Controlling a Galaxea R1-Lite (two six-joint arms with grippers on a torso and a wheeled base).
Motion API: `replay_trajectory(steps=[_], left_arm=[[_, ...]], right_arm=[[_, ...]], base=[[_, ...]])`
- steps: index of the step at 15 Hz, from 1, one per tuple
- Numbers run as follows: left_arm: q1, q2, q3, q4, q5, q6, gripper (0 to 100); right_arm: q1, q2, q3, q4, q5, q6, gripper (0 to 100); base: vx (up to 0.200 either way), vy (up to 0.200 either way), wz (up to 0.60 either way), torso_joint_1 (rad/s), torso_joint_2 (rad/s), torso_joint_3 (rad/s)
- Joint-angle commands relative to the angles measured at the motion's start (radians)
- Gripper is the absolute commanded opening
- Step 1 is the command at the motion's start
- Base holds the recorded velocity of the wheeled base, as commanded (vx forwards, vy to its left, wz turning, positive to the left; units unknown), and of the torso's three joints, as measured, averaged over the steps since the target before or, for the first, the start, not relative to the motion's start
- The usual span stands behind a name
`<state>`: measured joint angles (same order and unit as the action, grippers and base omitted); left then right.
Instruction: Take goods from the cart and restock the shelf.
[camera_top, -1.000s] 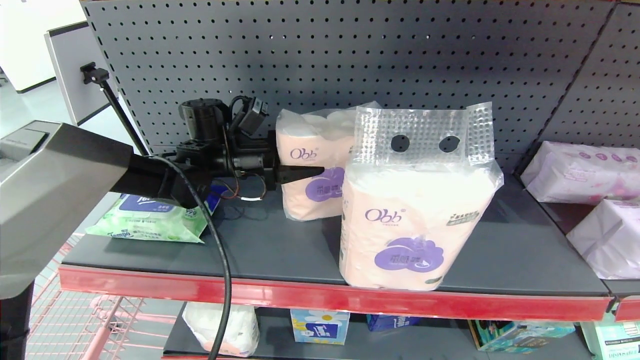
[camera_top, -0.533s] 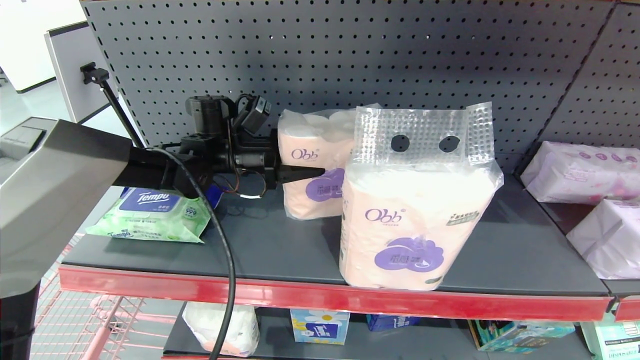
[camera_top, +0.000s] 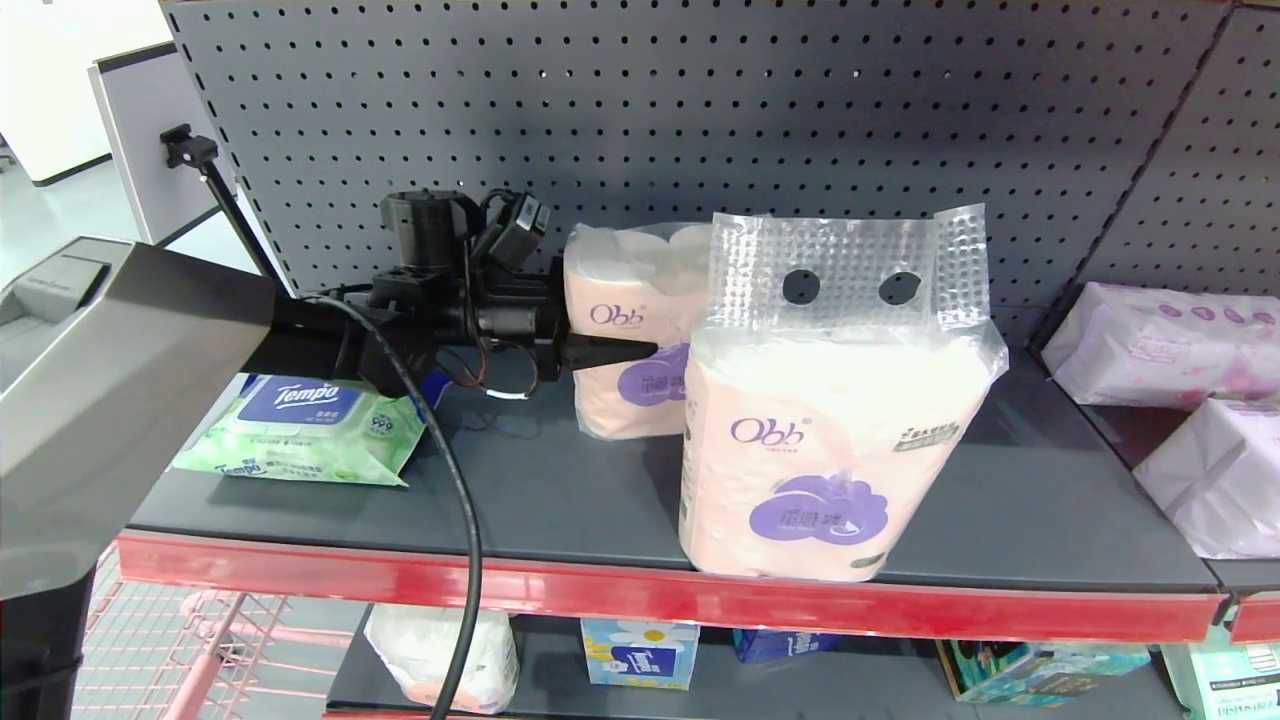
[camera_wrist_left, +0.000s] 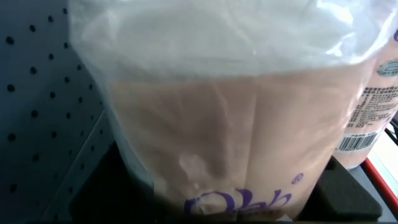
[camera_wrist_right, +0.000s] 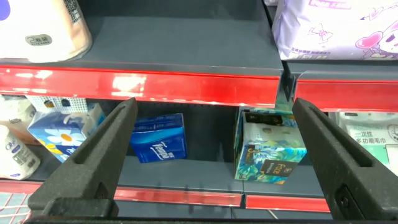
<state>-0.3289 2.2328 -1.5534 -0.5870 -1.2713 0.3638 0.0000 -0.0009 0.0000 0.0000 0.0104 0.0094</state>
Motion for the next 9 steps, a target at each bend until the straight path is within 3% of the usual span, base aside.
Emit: replay_trajectory(steps=[1, 3, 9], left_arm=[[-0.007, 0.001, -0.011, 0.001, -0.010, 0.000, 0], [-0.007, 0.001, -0.013, 0.001, -0.043, 0.000, 0], [-0.007, 0.028, -0.059, 0.001, -0.025, 0.007, 0]], right_arm=[[0.000, 0.001, 0.000, 0.000, 0.000, 0.000, 100], [0.000, 0.001, 0.000, 0.000, 0.000, 0.000, 100], [0.000, 0.001, 0.000, 0.000, 0.000, 0.000, 100]], base=[[0.000, 0.000, 0.00, 0.000, 0.00, 0.000], [0.000, 0.000, 0.00, 0.000, 0.00, 0.000], [0.000, 0.000, 0.00, 0.000, 0.00, 0.000]])
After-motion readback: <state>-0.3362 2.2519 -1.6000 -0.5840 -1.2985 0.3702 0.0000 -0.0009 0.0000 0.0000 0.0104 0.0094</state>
